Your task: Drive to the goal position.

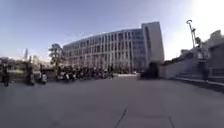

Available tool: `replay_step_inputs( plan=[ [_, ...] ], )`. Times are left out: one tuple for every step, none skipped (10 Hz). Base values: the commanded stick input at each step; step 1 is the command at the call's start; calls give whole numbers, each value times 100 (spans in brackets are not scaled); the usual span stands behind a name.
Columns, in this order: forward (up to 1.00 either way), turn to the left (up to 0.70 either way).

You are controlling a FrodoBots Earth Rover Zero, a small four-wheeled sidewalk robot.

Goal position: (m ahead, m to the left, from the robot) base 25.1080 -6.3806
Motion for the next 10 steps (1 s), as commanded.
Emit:
replay_step_inputs(
  plan=[
    [100, 4],
    [100, 4],
    [100, 4],
    [100, 4],
    [100, 4],
    [100, 4],
    [100, 4],
    [100, 4],
    [100, 4],
    [100, 4]
  ],
)
